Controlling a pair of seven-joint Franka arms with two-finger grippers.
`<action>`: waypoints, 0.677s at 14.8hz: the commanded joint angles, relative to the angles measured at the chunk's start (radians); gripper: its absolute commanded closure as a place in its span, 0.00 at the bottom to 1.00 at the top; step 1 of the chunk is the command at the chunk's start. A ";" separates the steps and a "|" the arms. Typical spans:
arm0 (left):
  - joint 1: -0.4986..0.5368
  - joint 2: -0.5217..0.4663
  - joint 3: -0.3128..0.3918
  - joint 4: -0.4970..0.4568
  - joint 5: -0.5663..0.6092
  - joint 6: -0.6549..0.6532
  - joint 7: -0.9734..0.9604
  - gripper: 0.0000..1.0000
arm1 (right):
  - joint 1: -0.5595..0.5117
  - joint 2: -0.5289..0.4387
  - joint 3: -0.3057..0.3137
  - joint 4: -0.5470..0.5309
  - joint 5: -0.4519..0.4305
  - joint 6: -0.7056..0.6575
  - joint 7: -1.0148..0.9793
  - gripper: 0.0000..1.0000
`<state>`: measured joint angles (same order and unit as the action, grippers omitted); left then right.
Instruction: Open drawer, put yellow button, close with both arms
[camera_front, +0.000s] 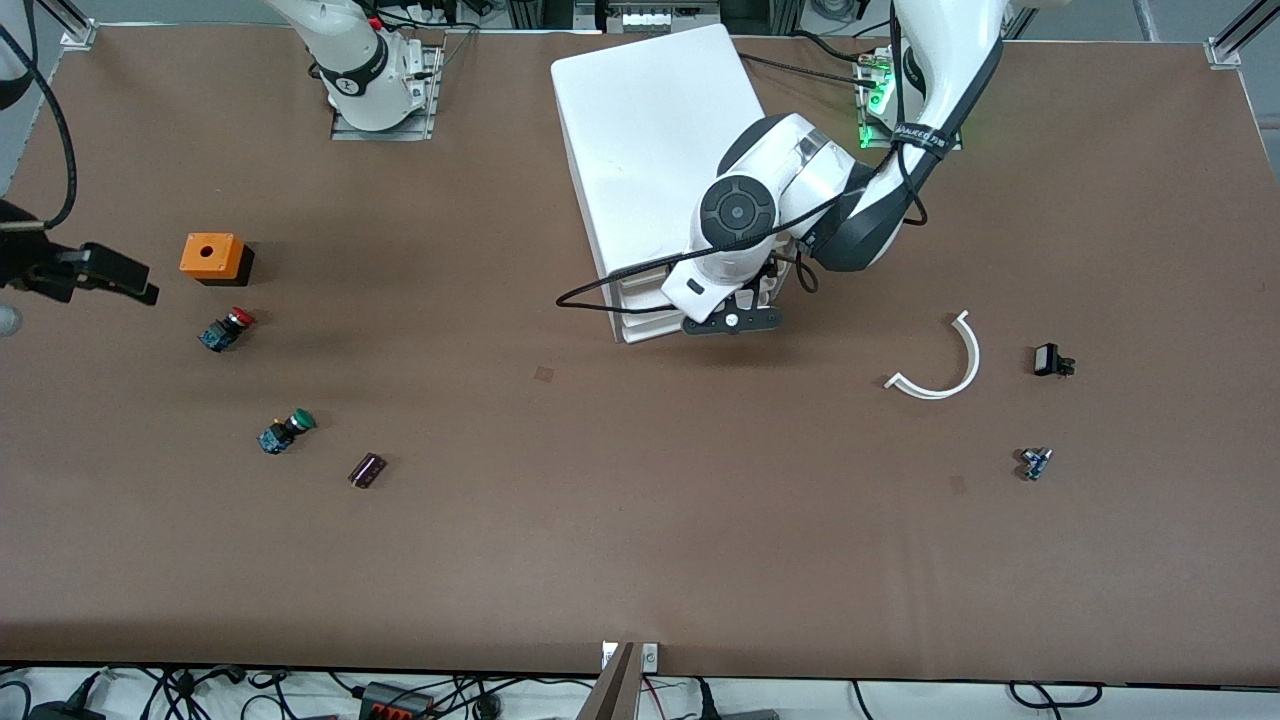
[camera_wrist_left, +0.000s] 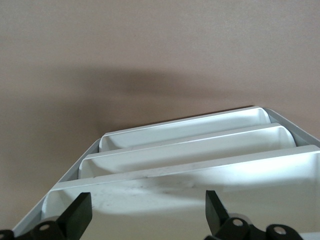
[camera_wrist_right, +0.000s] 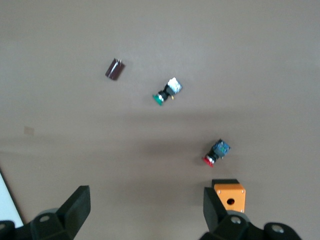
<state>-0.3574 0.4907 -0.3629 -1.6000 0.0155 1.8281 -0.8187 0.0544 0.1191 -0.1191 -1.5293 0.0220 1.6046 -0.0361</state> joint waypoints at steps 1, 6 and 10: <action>0.064 -0.052 -0.004 0.015 0.001 -0.029 0.019 0.00 | -0.001 -0.116 0.006 -0.156 -0.014 0.060 0.009 0.00; 0.277 -0.104 0.002 0.094 0.017 -0.055 0.175 0.00 | 0.001 -0.182 0.015 -0.241 -0.039 0.075 0.005 0.00; 0.426 -0.179 0.001 0.098 0.080 -0.116 0.503 0.00 | -0.001 -0.182 0.015 -0.232 -0.037 0.060 0.007 0.00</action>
<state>0.0149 0.3611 -0.3505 -1.4925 0.0665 1.7463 -0.4480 0.0558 -0.0413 -0.1122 -1.7443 -0.0033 1.6679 -0.0361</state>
